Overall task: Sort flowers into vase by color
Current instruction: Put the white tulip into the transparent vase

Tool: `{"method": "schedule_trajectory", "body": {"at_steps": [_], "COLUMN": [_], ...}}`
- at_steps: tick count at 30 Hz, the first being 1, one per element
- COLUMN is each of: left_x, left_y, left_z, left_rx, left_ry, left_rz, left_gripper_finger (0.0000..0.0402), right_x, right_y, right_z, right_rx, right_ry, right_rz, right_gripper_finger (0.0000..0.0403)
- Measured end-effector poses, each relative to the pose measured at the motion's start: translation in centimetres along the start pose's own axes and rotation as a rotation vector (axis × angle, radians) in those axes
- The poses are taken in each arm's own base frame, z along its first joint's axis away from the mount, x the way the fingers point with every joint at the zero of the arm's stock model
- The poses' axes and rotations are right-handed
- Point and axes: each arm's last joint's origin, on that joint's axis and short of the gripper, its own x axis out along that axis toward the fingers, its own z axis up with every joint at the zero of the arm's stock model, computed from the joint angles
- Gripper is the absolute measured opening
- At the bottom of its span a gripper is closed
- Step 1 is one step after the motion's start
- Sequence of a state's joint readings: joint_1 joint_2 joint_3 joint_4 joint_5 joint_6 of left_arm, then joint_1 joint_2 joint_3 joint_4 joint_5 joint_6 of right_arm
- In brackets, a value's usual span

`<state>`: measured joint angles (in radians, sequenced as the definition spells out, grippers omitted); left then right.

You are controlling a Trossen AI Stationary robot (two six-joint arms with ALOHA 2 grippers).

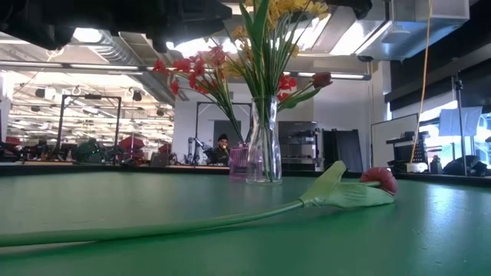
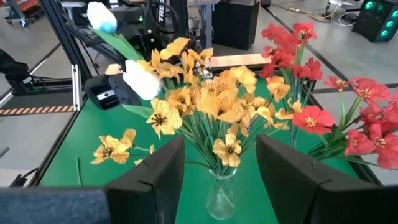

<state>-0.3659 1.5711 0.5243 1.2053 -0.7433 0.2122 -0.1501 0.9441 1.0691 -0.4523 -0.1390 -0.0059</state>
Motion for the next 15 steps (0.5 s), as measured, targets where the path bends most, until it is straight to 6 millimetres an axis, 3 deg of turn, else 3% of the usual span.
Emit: {"method": "schedule_trajectory", "body": {"at_steps": [7, 15], "left_x": [0.24, 0.36], "left_y": [0.29, 0.46], "left_z": [-0.05, -0.03], "left_rx": [-0.024, -0.031], "left_ry": [0.0, -0.004], "left_rz": [0.01, 0.018], "left_gripper_finger": [0.0154, 0.0149], "right_x": [0.33, 0.64], "right_y": [-0.05, -0.09], "right_z": [-0.07, -0.14], "right_rx": [0.0, 0.002], "right_ry": [0.009, 0.018], "right_rz": [0.0, 0.0], "right_gripper_finger": [0.0198, 0.0198]}}
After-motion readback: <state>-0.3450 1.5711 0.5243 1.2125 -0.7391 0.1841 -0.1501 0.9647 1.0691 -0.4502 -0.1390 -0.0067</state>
